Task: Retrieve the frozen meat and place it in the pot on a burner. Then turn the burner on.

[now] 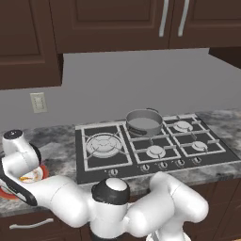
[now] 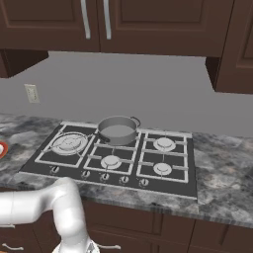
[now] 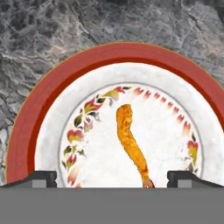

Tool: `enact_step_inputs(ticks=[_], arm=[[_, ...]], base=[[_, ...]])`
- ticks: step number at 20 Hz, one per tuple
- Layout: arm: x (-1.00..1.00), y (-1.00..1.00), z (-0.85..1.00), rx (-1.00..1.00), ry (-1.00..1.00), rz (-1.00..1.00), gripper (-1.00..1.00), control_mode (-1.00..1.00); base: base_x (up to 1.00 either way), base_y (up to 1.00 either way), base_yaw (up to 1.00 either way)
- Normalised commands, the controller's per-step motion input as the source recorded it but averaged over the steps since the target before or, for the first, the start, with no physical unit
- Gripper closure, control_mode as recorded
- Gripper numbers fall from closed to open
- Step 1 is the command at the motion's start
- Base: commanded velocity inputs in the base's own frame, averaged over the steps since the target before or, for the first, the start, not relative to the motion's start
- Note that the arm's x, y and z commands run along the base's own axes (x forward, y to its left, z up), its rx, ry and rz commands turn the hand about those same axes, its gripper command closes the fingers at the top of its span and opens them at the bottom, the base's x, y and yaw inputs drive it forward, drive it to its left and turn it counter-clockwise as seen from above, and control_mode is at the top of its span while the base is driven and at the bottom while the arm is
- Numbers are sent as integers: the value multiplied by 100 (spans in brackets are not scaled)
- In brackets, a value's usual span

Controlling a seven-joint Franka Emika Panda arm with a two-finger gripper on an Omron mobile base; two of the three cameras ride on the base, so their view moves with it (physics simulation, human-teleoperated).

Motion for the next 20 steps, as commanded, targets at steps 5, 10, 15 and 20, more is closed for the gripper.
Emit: enact_step_inputs(ticks=[5, 10, 15, 20], arm=[[1, 0, -42, -9, 0, 9, -100, -100], [15, 0, -18, -2, 0, 6, -100, -100], [24, 0, -1, 0, 0, 3, -100, -100], [16, 0, -18, 0, 0, 3, -100, -100]], base=[[0, 0, 0], [0, 0, 0], [0, 0, 0], [0, 0, 0]])
